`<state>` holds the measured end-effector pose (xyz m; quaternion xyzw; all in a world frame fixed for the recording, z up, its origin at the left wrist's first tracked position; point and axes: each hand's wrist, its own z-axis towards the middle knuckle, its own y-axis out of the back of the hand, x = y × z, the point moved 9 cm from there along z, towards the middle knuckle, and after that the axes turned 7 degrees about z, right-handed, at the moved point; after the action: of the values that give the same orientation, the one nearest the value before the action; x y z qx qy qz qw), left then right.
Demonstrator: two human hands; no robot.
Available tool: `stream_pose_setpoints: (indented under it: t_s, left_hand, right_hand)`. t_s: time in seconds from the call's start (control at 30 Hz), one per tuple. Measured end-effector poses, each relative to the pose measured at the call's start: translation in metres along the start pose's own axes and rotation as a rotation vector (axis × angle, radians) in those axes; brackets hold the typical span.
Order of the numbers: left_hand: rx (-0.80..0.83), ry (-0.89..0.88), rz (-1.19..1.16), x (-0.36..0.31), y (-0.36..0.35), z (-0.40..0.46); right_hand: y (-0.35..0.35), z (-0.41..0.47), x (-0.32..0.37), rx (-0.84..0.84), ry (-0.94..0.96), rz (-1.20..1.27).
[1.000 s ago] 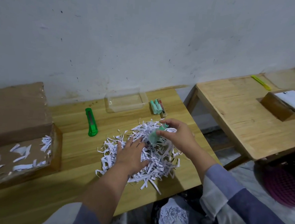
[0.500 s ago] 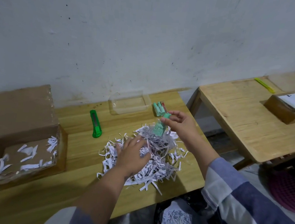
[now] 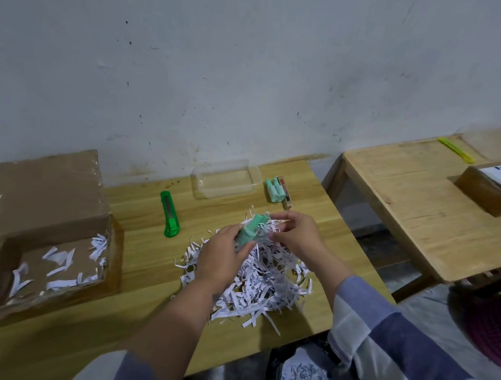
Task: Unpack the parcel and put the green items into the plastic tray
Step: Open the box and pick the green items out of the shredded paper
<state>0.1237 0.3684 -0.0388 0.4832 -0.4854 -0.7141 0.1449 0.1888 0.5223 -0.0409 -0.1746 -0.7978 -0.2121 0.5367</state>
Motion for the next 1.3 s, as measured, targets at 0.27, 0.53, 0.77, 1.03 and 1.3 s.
stream_pose_setpoints:
  t_s: [0.27, 0.53, 0.77, 1.03, 1.3]
  left_hand:
    - [-0.088, 0.147, -0.057, 0.031, 0.023, 0.001]
    - [-0.08, 0.141, -0.088, 0.015, 0.02, 0.002]
    - [-0.065, 0.05, -0.065, -0.014, 0.013, 0.008]
    - [0.424, -0.031, 0.278, 0.0, -0.059, 0.003]
    - [0.399, -0.098, 0.336, 0.011, -0.074, -0.004]
  right_hand:
    - [0.007, 0.006, -0.001, -0.025, 0.053, -0.368]
    - [-0.028, -0.003, 0.033, 0.028, 0.168, -0.187]
    - [-0.017, 0.002, 0.02, -0.089, 0.089, -0.023]
    - [0.048, 0.043, 0.031, -0.279, 0.1, -0.155]
    - [0.08, 0.096, -0.014, -0.373, -0.093, -0.418]
